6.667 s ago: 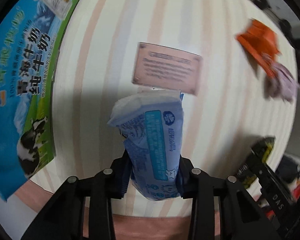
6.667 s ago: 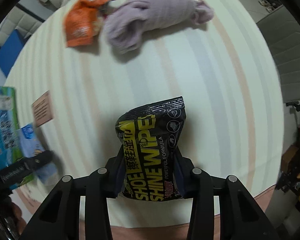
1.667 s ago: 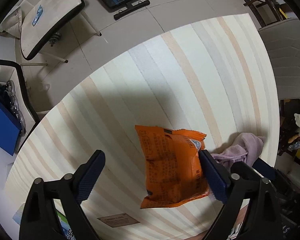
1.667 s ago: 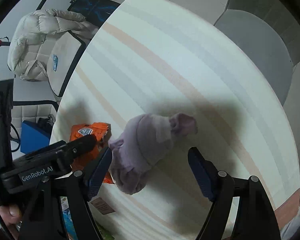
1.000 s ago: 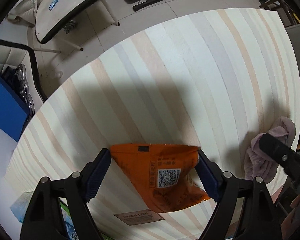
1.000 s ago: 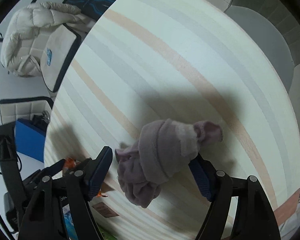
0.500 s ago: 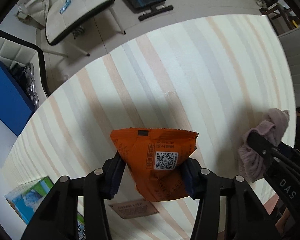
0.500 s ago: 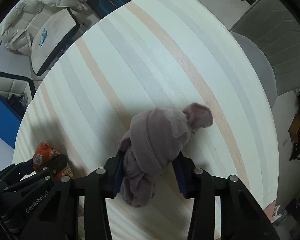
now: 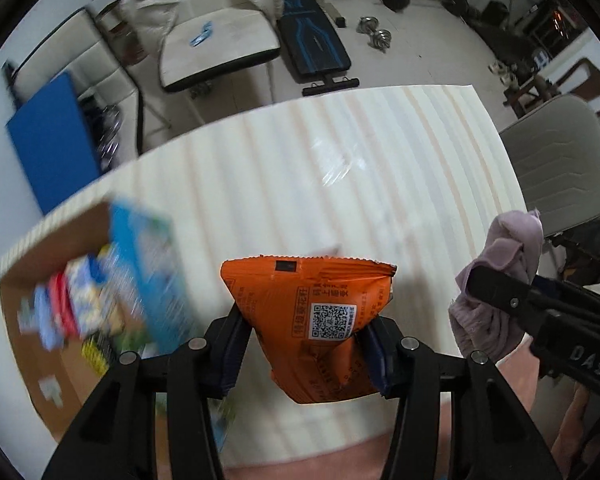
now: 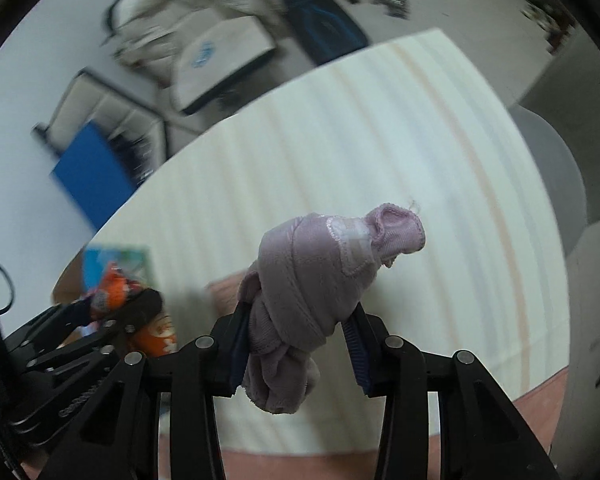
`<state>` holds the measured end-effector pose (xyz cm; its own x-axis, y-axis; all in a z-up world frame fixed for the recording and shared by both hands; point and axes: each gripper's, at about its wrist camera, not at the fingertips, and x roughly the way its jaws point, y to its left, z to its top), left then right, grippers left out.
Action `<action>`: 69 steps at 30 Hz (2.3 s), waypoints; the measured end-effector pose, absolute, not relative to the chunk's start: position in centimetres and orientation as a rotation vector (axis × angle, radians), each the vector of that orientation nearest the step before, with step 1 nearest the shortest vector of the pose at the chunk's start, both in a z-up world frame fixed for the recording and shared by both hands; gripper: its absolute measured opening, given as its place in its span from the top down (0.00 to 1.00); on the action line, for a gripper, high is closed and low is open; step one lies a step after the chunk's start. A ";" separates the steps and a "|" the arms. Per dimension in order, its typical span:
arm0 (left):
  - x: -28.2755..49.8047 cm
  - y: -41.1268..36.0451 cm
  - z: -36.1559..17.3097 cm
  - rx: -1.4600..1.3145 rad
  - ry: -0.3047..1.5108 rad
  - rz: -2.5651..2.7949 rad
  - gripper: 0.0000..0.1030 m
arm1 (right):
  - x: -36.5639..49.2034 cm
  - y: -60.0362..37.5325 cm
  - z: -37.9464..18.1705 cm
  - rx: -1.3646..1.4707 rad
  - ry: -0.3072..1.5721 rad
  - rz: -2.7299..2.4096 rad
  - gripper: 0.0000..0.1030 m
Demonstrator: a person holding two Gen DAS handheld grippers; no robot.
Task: Organize soft objects
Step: 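Carry the orange bag and lilac cloth into the box and open both tools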
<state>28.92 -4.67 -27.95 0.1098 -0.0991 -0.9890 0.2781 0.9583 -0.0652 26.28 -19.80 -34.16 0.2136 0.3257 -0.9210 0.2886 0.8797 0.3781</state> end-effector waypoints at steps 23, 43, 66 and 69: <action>24.8 29.8 -26.6 -0.104 1.506 0.064 0.54 | 23.3 18.3 -29.8 0.287 1.409 0.488 0.57; 26.8 34.8 -38.0 -0.080 1.779 0.090 0.51 | 24.8 26.5 -41.4 0.091 1.580 0.481 0.51; 21.2 33.8 -32.6 -0.190 1.548 0.111 0.41 | 21.9 16.2 -34.4 0.061 1.502 0.289 0.32; 19.9 32.5 -31.1 -0.172 1.480 0.125 0.21 | 20.4 14.1 -33.1 0.037 1.481 0.240 0.28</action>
<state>19.90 32.54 -31.10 0.0882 -0.0221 -0.9959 -0.1882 0.9814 -0.0384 20.42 14.08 -33.08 0.0704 0.1816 -0.9808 -0.1370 0.9757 0.1709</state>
